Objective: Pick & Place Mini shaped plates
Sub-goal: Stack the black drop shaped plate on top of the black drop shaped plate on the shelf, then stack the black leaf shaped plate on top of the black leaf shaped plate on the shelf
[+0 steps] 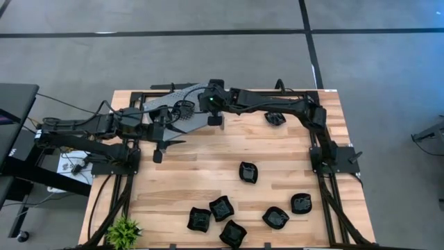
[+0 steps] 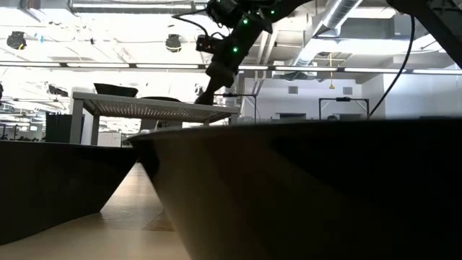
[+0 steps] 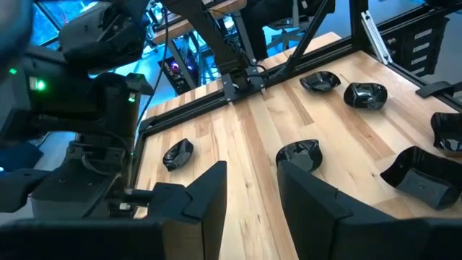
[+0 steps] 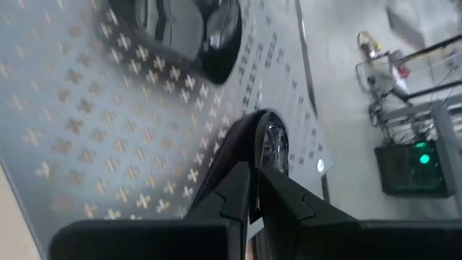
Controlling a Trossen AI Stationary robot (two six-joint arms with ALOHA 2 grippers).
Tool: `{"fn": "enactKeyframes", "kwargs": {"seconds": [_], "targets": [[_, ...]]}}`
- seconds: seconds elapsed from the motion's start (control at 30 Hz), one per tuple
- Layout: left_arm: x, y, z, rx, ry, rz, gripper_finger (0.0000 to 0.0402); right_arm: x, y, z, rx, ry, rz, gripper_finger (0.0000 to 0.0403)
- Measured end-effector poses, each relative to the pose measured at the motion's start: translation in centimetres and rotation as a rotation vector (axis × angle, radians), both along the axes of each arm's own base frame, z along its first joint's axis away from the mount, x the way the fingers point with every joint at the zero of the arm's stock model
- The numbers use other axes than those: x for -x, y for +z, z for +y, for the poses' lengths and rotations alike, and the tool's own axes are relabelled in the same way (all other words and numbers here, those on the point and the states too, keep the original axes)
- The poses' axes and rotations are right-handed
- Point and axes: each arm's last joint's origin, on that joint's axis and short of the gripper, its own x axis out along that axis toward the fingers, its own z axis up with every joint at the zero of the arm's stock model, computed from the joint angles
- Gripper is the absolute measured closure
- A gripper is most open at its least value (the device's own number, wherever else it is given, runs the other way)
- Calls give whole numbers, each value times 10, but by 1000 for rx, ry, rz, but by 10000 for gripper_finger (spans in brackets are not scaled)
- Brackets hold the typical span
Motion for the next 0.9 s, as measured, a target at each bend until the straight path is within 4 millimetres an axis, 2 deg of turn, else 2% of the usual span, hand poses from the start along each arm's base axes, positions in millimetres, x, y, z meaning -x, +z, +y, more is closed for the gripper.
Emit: {"fn": "enactKeyframes", "kwargs": {"seconds": [0.37, 0.57, 0.8, 0.9], "targets": [[0, 0, 0, 6, 2, 1, 275, 0, -2, 1, -41, 32, 5, 374], [0, 0, 0, 6, 2, 3, 275, 2, -4, 3, -52, 36, 33, 341], [0, -1, 0, 7, 2, 8, 275, -3, -4, 20, -49, 71, 35, 306], [0, -1, 0, 23, 7, 8, 275, 0, 4, 33, -33, 105, 44, 297]]}}
